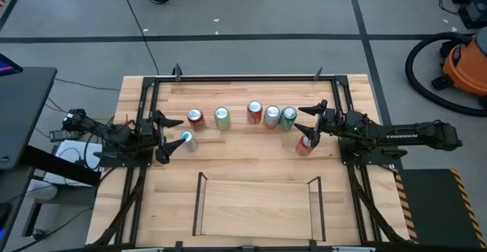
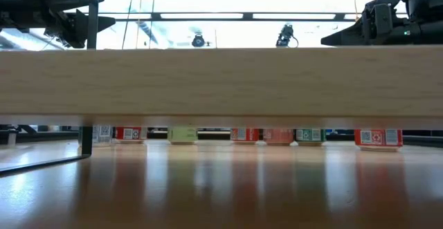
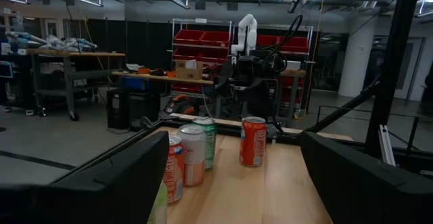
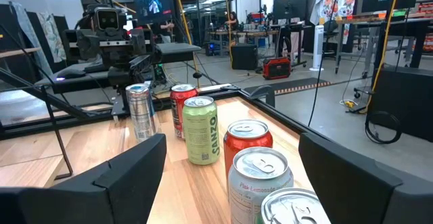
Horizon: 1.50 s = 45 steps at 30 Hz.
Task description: Place canned beverage on shelf
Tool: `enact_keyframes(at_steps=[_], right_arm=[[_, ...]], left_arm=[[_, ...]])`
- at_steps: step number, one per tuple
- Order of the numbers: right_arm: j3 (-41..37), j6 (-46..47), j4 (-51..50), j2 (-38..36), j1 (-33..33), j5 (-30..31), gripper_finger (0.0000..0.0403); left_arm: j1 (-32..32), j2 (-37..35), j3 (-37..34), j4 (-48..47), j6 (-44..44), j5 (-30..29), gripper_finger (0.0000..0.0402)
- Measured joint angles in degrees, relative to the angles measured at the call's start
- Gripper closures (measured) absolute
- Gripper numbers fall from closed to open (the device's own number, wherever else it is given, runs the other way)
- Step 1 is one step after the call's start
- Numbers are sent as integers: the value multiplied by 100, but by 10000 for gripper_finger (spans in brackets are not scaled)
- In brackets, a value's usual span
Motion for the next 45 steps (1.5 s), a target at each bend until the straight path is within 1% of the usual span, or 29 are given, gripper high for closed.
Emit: enact_keyframes(at_steps=[12,14,18,20,21,26,31,36,40,42,45], right_arm=[[0,0,0,-1,-1,0,55],[0,0,1,-1,-1,-1,55],[0,0,0,-1,-1,-1,55],[0,0,0,-2,1,-1,55],[0,0,1,0,-1,1,55],[0,0,10,0,-1,0,55],[0,-2,44,-2,-1,1,55],[0,0,47,-2,0,1,55],[0,-24,93,-1,-3,84,55],[0,-28,103,-2,-4,117,55],[0,51,271,0,-4,117,55]], left_arm=[[1,1,1,20,-63,0,54],[-1,-1,2,34,-449,2,54],[-5,1,2,-26,-2046,6,54],[24,39,1,-19,-2489,-50,54],[45,63,2,-23,-2564,-67,54],[45,80,2,-79,-2659,-89,54],[45,78,2,-45,-2987,-99,54],[21,78,2,-73,-3053,-109,54],[26,78,2,-27,-2548,-118,54],[26,78,2,-29,-2499,-106,54],[66,98,2,305,-2022,175,54]])
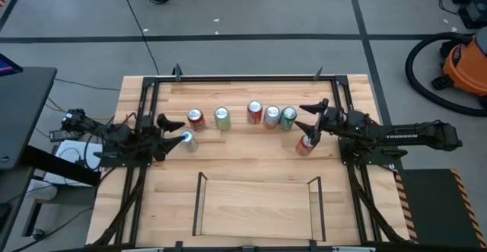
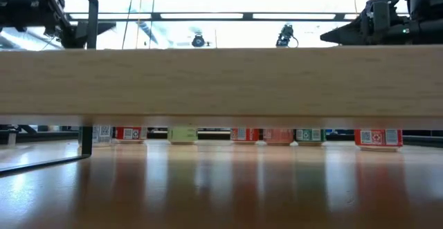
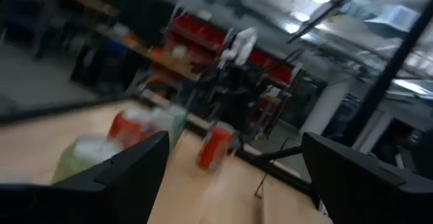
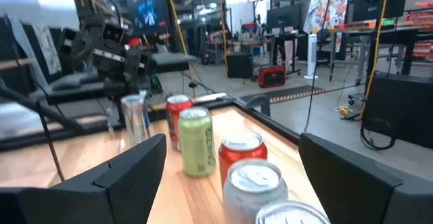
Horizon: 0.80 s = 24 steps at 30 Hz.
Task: Place canned beverage on shelf
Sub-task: Put the light green soda can on the shelf
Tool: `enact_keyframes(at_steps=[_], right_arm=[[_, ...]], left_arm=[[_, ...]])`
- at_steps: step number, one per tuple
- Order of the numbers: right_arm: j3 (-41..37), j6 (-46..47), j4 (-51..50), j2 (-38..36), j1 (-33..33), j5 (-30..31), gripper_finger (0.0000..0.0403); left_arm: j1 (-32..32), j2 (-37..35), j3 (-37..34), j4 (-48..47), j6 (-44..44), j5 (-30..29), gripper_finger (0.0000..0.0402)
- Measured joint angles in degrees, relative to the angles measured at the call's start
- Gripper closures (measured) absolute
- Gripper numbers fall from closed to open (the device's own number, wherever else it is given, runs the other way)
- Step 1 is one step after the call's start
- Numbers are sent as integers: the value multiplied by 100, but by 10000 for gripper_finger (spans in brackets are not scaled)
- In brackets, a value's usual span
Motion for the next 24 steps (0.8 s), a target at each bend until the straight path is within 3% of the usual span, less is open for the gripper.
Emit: enact_keyframes(at_steps=[3,8,16,24], right_arm=[[0,294,208,0,0,-1,55],[0,748,467,0,0,-24,55],[0,981,463,0,2,19,55],[0,1396,595,49,4,-454,55]], left_arm=[[71,54,24,64,210,146,54],[246,394,455,-771,90,152,54],[429,1580,1318,-1655,29,153,54],[805,2838,2173,-2425,-31,444,54]])
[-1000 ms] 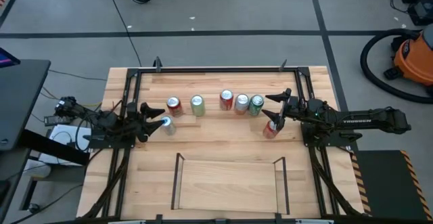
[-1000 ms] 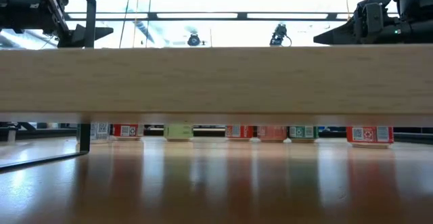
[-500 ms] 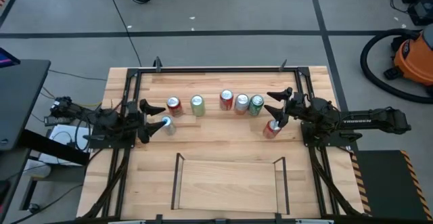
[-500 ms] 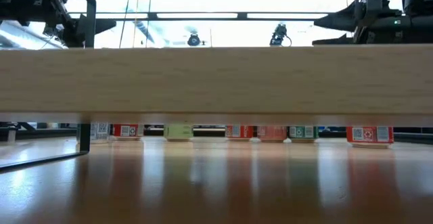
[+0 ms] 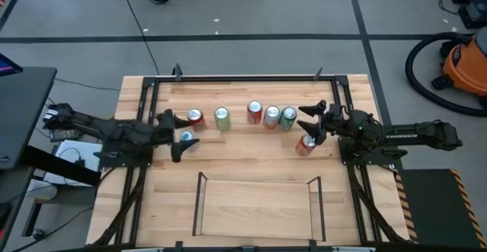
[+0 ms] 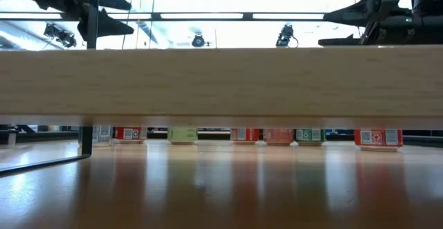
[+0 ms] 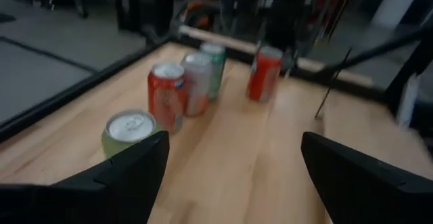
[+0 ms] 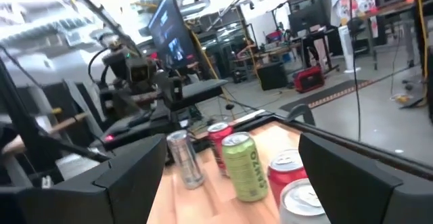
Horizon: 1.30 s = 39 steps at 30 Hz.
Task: Place canned beverage on shelf
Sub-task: Put the light green soda can on the shelf
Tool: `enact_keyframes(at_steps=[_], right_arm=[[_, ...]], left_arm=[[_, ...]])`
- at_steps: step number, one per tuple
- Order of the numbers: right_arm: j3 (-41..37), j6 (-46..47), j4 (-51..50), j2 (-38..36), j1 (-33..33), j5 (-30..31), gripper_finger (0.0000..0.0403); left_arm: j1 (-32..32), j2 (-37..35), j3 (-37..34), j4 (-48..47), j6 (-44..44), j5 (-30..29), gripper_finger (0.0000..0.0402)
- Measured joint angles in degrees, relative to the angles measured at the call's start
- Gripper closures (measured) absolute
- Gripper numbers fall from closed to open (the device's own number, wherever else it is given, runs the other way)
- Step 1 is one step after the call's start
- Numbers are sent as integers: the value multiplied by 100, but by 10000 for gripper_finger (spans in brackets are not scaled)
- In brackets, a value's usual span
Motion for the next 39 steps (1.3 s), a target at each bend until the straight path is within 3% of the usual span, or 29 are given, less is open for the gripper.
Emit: enact_keyframes(at_steps=[5,8,12,19,25,39], right_arm=[[88,182,169,80,1,-355,55],[270,118,67,226,44,-387,55],[550,-286,-202,578,219,-70,55],[842,-913,-310,1391,749,705,55],[997,-1328,-312,1880,1327,1587,55],[1174,-1732,-247,2417,2160,2454,55]], left_arm=[[404,651,495,-286,321,46,54],[861,1095,962,-768,380,594,54],[1421,1731,1552,-1333,438,1410,54],[2276,2813,2564,-2147,792,2240,54],[2652,3728,3414,-2884,1576,2372,54],[2837,5341,4331,-3189,2863,2207,54]])
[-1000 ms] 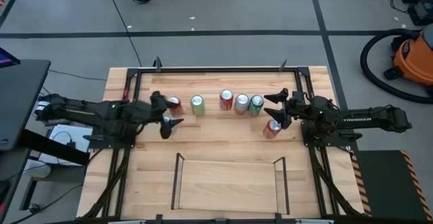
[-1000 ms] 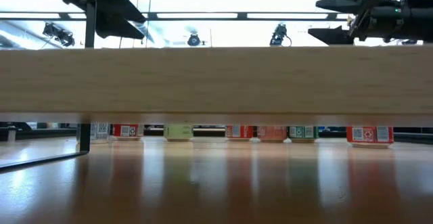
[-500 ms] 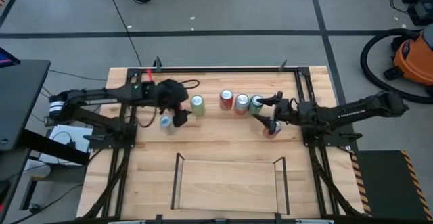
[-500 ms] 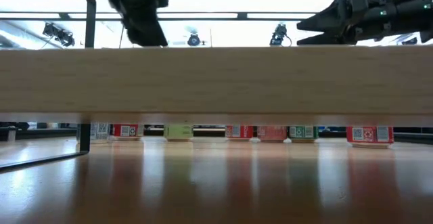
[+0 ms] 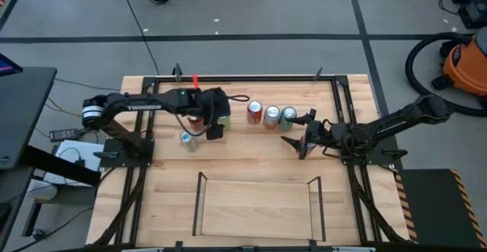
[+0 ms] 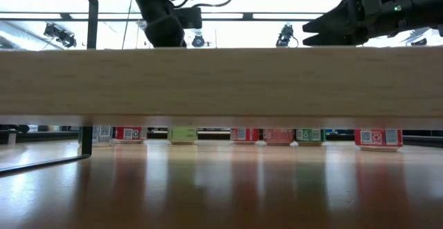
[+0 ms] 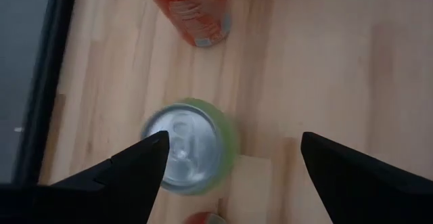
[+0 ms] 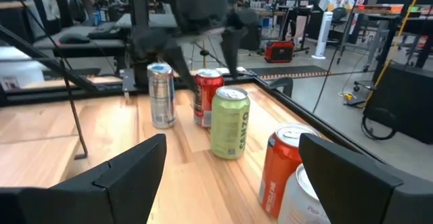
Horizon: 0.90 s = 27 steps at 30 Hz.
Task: Place canned beverage on shelf
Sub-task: Put the light green soda can on the shelf
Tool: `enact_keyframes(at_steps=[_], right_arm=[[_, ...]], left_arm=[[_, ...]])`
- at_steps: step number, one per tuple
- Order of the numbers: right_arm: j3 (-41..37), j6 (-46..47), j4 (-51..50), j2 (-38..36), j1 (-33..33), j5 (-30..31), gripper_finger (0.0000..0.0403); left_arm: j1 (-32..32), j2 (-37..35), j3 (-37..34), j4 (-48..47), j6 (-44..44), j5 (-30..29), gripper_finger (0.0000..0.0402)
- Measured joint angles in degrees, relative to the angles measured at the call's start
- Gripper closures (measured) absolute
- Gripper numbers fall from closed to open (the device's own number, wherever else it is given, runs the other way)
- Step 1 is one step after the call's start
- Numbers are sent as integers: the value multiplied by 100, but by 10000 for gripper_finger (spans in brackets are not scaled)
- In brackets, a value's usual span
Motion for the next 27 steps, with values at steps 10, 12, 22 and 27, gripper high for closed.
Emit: enact_keyframes(at_steps=[10,12,22,27], right_arm=[[2,-11,73,22,94,58,55],[2,4,76,22,94,102,55],[2,61,120,22,106,73,55],[2,55,159,22,146,55,55]], left_arm=[[454,101,70,245,-185,-190,23],[458,126,70,200,-185,-195,8],[541,514,70,43,-316,151,2],[651,720,68,-92,-317,291,1]])
